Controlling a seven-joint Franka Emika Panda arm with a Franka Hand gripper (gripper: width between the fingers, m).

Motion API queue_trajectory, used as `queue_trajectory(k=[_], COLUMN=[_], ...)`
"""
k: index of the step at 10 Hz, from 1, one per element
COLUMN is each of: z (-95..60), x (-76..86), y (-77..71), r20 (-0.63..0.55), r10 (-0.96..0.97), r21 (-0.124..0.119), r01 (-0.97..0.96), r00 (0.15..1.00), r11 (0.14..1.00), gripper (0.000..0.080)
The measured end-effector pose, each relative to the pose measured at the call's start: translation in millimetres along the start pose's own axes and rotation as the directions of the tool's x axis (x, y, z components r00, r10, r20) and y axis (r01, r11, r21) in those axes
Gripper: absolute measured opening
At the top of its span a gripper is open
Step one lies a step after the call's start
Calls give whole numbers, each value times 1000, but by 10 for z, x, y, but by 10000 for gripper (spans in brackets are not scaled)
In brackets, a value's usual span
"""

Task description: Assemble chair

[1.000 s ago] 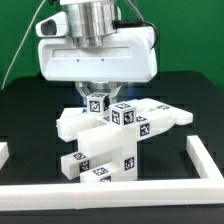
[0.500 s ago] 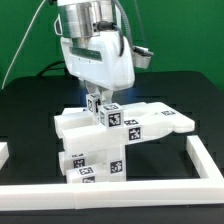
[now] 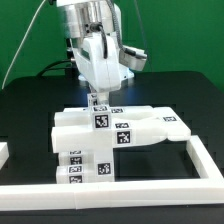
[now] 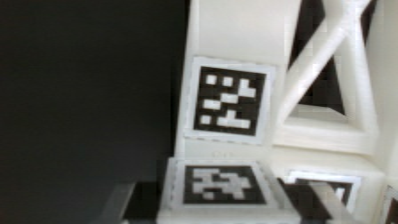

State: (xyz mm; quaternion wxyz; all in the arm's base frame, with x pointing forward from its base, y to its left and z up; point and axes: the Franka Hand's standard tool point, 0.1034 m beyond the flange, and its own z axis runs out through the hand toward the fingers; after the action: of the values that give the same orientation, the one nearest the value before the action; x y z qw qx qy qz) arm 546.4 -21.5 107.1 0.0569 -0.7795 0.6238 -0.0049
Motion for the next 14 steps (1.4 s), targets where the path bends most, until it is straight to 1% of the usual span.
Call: queue_trajectory(k=[1, 2, 3, 4, 5, 6, 7, 8, 9, 10, 11, 12, 13, 14], z=[1, 1, -8, -66, -161, -262, -313, -315, -271, -210, -218, -221, -218, -210], x=[0, 0, -6, -19, -4, 18, 69, 66, 46, -1, 4, 15, 19, 34], y=[0, 1, -2, -26, -52, -62, -76, -98, -94, -55, -57, -60, -59, -55], r20=[0, 0, 2, 7, 13, 22, 14, 2, -23, -37, -32, -40, -48, -58], r10=[0, 0, -1, -7, -29, -95, -209, -294, -354, -384, -381, -448, -565, -731], r21=[0, 0, 0, 9, 24, 34, 47, 53, 59, 57, 56, 54, 44, 17], r01=[0, 0, 1, 7, 29, 94, 208, 293, 355, 386, 382, 449, 566, 733], r00=[1000, 1000, 1000, 1000, 999, 995, 978, 956, 935, 922, 924, 893, 824, 680], r11=[1000, 1000, 1000, 1000, 999, 995, 977, 955, 933, 921, 922, 892, 823, 680], gripper=[445, 445, 598, 633, 633, 647, 649, 649, 649, 649, 649, 649, 649, 649])
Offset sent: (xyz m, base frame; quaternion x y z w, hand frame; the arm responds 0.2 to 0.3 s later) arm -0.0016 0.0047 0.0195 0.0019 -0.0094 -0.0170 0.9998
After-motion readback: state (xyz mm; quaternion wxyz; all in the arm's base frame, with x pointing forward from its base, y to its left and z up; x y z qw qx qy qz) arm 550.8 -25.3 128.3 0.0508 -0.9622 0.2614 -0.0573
